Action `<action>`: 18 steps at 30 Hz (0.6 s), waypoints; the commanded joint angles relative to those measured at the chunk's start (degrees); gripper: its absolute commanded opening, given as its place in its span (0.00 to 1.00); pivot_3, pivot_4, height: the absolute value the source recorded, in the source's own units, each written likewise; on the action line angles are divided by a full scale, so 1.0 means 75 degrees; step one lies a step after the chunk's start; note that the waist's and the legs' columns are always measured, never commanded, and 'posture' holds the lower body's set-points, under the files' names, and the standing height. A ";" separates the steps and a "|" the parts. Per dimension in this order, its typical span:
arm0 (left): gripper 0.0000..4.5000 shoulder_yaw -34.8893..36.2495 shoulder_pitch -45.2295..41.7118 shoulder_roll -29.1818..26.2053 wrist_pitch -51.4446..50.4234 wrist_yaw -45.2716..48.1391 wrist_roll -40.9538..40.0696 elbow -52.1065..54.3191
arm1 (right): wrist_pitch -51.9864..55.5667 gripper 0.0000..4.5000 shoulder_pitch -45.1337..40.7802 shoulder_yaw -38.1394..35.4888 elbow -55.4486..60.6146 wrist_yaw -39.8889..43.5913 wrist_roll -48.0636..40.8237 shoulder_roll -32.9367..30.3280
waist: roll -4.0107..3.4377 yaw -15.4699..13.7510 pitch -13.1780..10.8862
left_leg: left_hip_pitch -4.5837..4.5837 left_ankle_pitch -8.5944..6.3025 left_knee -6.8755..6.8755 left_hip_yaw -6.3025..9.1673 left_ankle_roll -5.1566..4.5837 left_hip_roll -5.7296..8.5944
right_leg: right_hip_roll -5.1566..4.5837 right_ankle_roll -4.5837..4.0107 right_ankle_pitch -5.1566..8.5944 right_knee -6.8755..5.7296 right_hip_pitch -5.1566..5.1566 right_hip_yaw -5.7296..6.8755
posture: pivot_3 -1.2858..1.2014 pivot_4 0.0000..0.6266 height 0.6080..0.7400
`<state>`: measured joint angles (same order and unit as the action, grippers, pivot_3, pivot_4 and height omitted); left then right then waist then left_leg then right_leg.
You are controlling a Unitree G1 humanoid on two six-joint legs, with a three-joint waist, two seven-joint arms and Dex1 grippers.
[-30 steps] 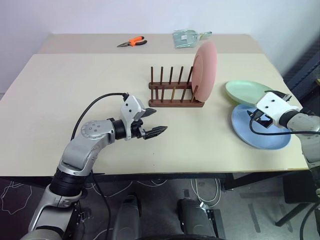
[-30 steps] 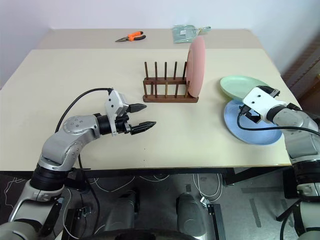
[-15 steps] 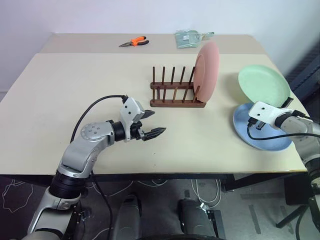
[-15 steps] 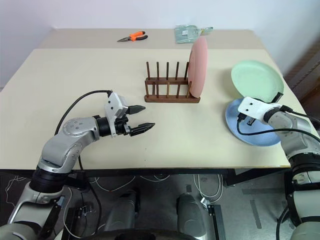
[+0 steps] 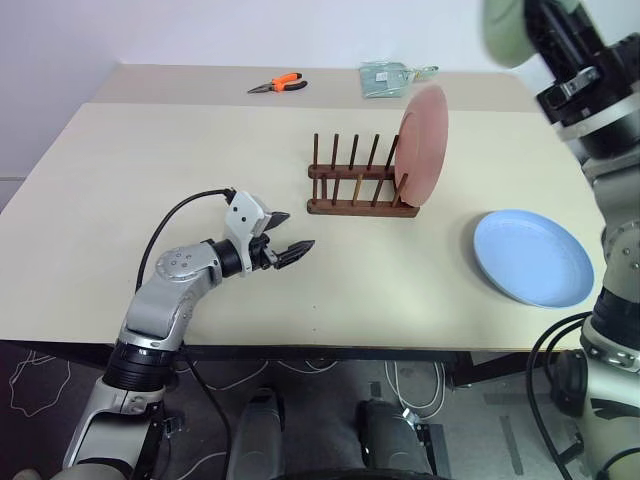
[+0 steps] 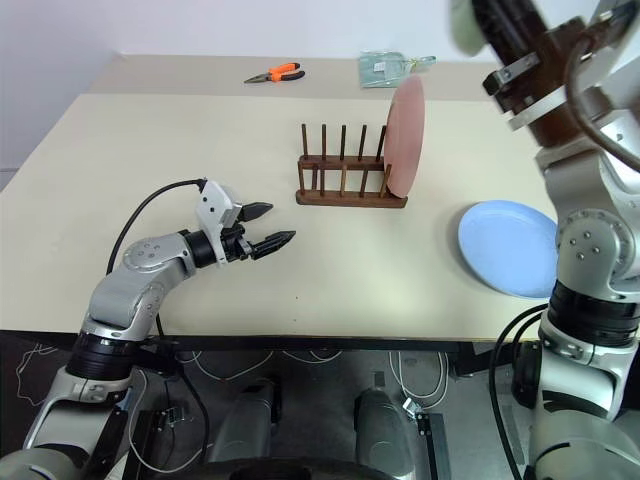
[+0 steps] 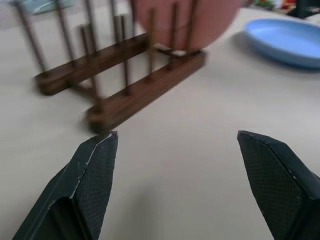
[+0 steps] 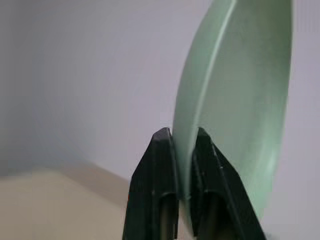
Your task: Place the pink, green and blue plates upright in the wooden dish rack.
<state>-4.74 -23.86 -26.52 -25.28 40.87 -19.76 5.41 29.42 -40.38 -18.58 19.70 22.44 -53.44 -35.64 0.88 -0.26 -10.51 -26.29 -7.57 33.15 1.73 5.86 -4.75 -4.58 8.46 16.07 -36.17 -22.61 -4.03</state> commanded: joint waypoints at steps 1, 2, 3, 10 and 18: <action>0.87 0.0259 -0.0025 -0.0105 0.0522 0.0037 0.0175 -0.0055 | 0.0686 0.00 -0.0240 0.0203 0.0627 -0.0687 -0.1247 0.0539 | -0.0001 0.0016 0.0000 | 0.0001 0.0000 0.0000 0.0000 0.0000 -0.0001 | 0.0000 -0.0001 0.0000 -0.0003 -0.0002 0.0000 | 0.52 0.24 1.00; 0.87 0.0325 0.0005 -0.0154 0.0626 0.0026 0.0224 -0.0148 | 0.0806 0.00 -0.0198 0.0423 0.0687 -0.0893 -0.1256 0.0779 | -0.0002 0.0026 0.0000 | 0.0000 0.0000 0.0000 -0.0001 0.0000 -0.0001 | 0.0000 -0.0001 -0.0001 -0.0004 -0.0006 0.0000 | 0.52 0.24 1.00; 0.87 0.0365 0.0025 -0.0183 0.0704 0.0018 0.0254 -0.0220 | 0.0891 0.00 -0.0163 0.0560 0.0727 -0.1036 -0.1262 0.0934 | -0.0002 0.0049 0.0001 | -0.0001 0.0000 -0.0001 -0.0001 0.0000 -0.0001 | 0.0000 -0.0001 0.0000 -0.0007 -0.0009 -0.0001 | 0.52 0.24 1.00; 0.87 0.0667 0.0330 -0.0420 0.0806 0.0092 0.0223 -0.0217 | 0.0871 0.00 0.0265 0.1681 0.0004 -0.1611 0.0485 0.1796 | -0.0006 0.0107 0.0000 | -0.0016 0.0002 -0.0001 -0.0003 -0.0001 0.0000 | 0.0001 0.0001 -0.0001 -0.0015 -0.0026 -0.0001 | 0.52 0.24 1.00; 0.87 0.0508 0.0359 -0.0289 0.0664 0.0057 0.0243 -0.0056 | 0.0856 0.00 0.0290 0.1949 -0.0917 -0.1319 0.1287 0.2116 | -0.0005 0.0138 0.0001 | -0.0013 0.0002 -0.0002 -0.0004 -0.0001 -0.0002 | 0.0002 0.0002 -0.0002 -0.0015 -0.0026 0.0000 | 0.52 0.24 1.00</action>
<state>-1.09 -20.68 -28.63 -20.75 41.14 -17.98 2.70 37.01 -37.46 -3.46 12.69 12.04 -45.05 -20.25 0.84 0.78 -10.50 -26.39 -7.56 33.13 1.71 5.85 -4.76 -4.56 8.48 16.06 -36.29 -22.81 -4.03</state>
